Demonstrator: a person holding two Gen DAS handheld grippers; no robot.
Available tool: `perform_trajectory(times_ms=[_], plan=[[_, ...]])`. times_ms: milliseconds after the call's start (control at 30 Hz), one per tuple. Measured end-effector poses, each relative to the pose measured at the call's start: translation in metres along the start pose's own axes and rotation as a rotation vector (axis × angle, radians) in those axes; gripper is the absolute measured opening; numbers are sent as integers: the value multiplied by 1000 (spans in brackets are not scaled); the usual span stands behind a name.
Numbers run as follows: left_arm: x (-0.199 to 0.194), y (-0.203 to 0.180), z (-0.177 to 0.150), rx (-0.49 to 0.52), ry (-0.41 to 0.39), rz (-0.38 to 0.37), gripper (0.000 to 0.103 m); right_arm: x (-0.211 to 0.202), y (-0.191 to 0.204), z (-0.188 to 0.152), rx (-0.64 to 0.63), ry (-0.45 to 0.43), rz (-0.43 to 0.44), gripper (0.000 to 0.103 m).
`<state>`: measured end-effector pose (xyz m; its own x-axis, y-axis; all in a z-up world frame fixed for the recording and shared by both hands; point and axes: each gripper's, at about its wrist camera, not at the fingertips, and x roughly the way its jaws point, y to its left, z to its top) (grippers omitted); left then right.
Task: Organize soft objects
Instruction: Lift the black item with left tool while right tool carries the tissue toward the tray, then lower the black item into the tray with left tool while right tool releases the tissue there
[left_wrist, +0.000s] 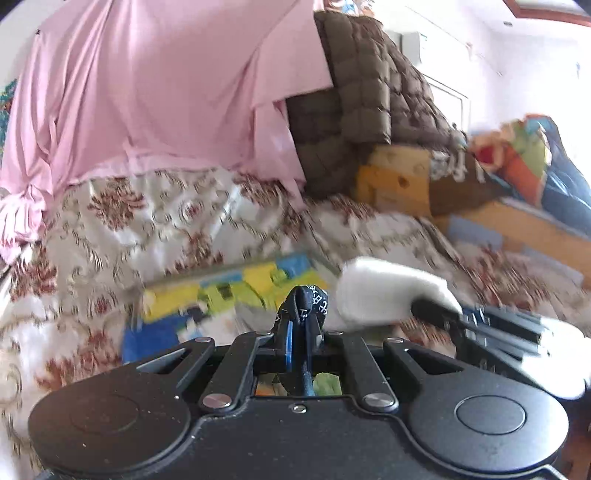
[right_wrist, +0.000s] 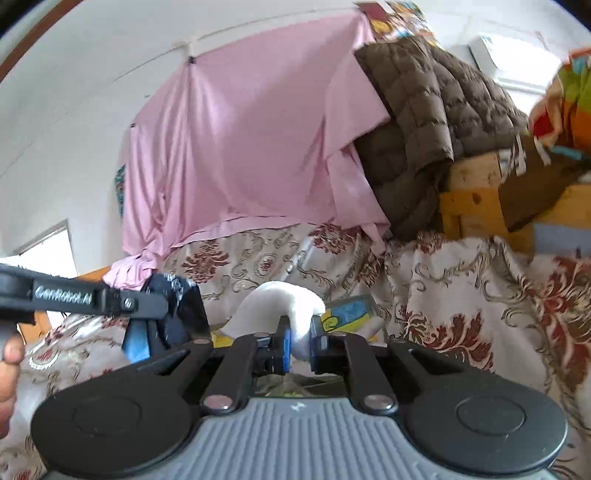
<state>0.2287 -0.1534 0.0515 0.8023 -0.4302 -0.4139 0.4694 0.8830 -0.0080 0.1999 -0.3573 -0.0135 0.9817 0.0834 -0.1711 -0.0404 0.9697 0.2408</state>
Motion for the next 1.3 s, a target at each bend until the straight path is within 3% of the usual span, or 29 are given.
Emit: perform_trajectory(times_ms=[333, 567, 1033, 1300], plan=[[99, 11, 42, -83, -54, 85, 7, 66, -33, -6, 137, 75, -48, 11], [143, 12, 39, -126, -23, 98, 7, 92, -49, -5, 213, 107, -36, 11], [179, 11, 11, -13, 117, 183, 8, 124, -63, -16, 276, 207, -24, 14], [189, 16, -4, -12, 177, 190, 12, 128, -67, -18, 288, 221, -23, 19]])
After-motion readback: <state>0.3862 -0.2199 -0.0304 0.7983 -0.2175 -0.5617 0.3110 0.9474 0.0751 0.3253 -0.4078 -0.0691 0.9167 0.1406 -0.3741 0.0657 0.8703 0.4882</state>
